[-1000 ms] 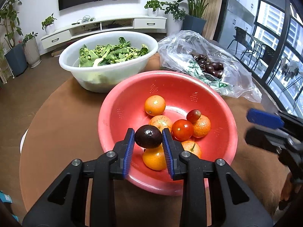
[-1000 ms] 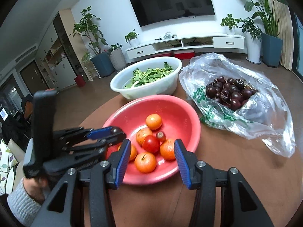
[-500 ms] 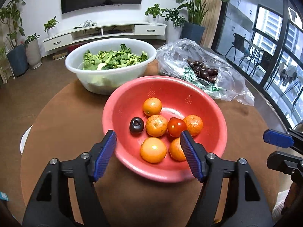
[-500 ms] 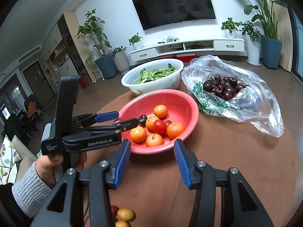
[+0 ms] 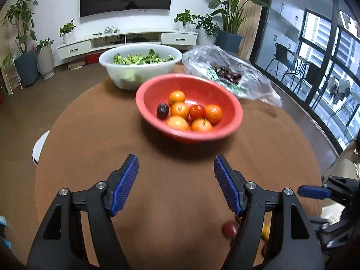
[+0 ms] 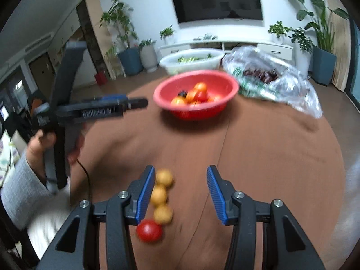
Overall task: Organize fruits
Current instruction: 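Move both grippers back toward the yellow fruits on the table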
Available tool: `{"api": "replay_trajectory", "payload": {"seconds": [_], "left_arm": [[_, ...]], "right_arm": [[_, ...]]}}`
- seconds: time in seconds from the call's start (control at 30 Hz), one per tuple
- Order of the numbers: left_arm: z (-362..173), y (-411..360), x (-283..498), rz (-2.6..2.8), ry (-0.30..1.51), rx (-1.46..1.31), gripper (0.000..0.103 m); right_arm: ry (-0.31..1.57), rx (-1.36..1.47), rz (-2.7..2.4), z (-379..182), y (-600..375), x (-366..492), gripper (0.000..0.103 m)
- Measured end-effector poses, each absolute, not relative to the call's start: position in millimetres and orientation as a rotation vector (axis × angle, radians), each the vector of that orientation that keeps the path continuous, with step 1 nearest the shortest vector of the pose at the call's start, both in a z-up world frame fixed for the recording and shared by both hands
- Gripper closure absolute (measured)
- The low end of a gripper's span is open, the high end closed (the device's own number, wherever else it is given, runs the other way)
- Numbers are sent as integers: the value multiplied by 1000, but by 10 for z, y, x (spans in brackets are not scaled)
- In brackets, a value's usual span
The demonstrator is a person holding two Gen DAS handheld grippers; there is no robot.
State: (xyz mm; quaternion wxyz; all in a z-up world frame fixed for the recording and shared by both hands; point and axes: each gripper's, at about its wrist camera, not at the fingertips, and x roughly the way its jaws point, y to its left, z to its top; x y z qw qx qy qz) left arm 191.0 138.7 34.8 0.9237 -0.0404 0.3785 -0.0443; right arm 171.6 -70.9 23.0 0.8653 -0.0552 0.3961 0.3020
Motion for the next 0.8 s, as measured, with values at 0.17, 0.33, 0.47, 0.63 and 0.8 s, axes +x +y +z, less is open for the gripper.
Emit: {"api": "replay_trajectory", "payload": {"seconds": [0.17,0.33,0.47,0.63,0.8], "left_arm": [[280,1360,1608,-90,784,-90,35],[237,1365,1431,-86,786,-96,35],[226,1375,1380,-85,786,-97,35],[220,1384,1386,-86,787,-102,35],[206,1357,1396,-92,793,-92,35]], "right_arm": [[838,-242,643,81,-542,1547,52],[840,-307,650,1,-421,1511,52],[855,-361,658,-81,-320,1523,52],[876,-403,669,-168,-253,1565,56],[877,-400,688,-203,-231,1598,61]]}}
